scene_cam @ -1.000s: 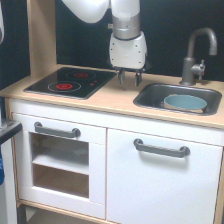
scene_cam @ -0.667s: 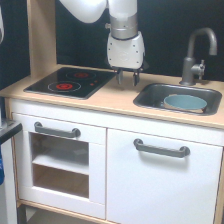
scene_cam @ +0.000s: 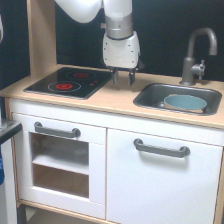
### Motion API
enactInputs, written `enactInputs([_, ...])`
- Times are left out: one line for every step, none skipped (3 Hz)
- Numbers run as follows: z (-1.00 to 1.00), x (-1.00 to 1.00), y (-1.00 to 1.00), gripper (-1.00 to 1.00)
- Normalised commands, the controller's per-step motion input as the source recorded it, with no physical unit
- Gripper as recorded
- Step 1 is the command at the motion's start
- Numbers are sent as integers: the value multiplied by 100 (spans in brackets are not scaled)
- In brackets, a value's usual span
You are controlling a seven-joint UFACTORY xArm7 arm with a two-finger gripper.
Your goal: Place the pot in the sink
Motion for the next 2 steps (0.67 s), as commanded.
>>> enactInputs([36, -30, -12, 100])
enactInputs([42, -34, -13, 100])
